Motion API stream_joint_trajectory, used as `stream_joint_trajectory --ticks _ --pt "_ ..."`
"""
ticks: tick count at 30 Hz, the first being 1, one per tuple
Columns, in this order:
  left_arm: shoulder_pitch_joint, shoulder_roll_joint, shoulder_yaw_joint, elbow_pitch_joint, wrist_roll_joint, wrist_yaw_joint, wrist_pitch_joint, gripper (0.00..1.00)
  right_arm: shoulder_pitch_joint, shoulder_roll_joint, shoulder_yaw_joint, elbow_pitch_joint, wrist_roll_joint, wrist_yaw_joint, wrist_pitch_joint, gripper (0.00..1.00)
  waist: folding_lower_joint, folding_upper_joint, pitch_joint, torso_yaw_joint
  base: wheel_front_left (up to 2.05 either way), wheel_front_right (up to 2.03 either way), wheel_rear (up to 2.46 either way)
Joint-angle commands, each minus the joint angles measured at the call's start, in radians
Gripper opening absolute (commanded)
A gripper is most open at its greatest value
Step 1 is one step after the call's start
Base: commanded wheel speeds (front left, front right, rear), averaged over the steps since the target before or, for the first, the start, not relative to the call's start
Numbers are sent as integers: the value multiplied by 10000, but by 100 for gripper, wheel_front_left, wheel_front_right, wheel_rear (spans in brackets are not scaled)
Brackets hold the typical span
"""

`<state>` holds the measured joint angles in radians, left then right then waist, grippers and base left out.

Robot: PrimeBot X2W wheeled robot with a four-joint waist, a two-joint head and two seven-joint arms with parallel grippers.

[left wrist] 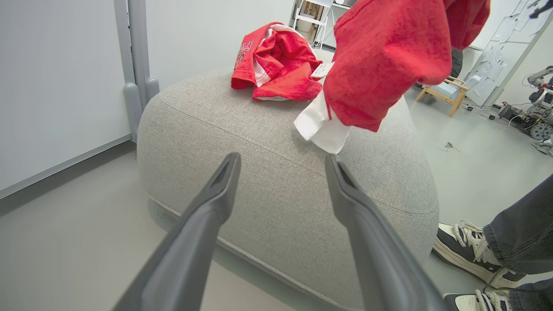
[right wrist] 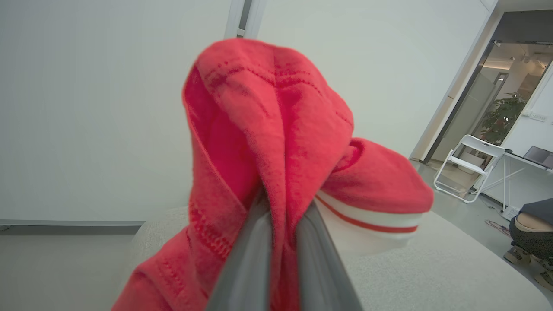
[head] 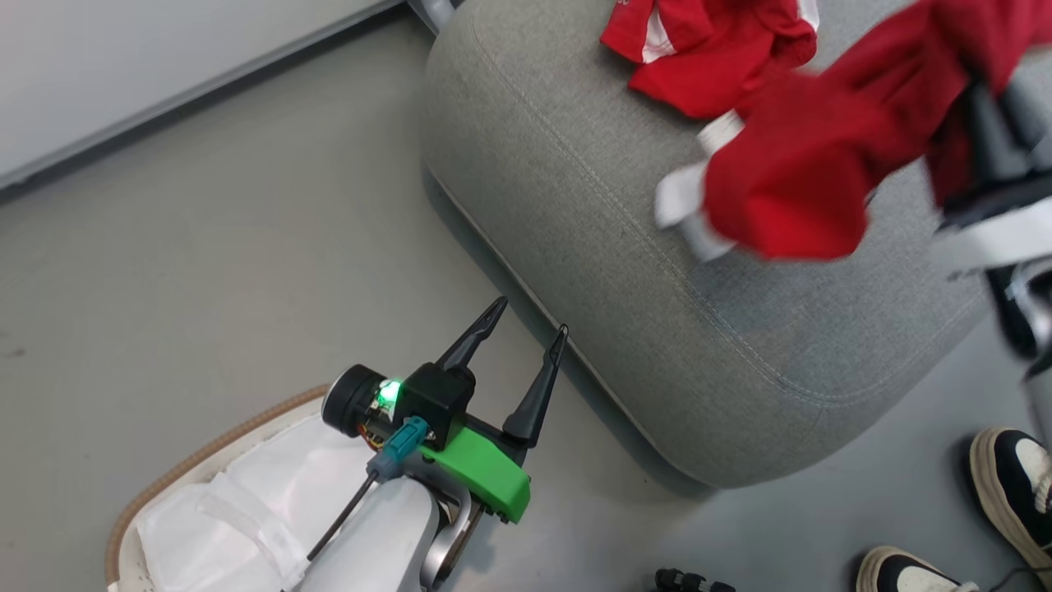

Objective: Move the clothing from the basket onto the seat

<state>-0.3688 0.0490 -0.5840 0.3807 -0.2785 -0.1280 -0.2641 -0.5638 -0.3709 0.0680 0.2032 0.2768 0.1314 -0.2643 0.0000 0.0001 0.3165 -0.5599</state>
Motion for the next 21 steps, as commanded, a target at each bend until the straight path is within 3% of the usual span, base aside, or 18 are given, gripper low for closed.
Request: stream_joint_trajectory --ticks 1,10,21 --pt "-216 144 3 -13 156 -37 -4 100 -424 -241 -111 99 33 -14 -3 0 0 -1 632 -50 0 0 0" --pt "-841 552 -319 -123 449 -36 -4 100 -3258 -1649 -666 1665 -358 -14 -3 0 0 -1 1990 361 0 0 0" --pt "-1694 859 -699 -120 646 -38 -4 100 -4923 -1374 -2363 3112 -1793 -14 -3 0 0 -1 3520 1407 0 0 0"
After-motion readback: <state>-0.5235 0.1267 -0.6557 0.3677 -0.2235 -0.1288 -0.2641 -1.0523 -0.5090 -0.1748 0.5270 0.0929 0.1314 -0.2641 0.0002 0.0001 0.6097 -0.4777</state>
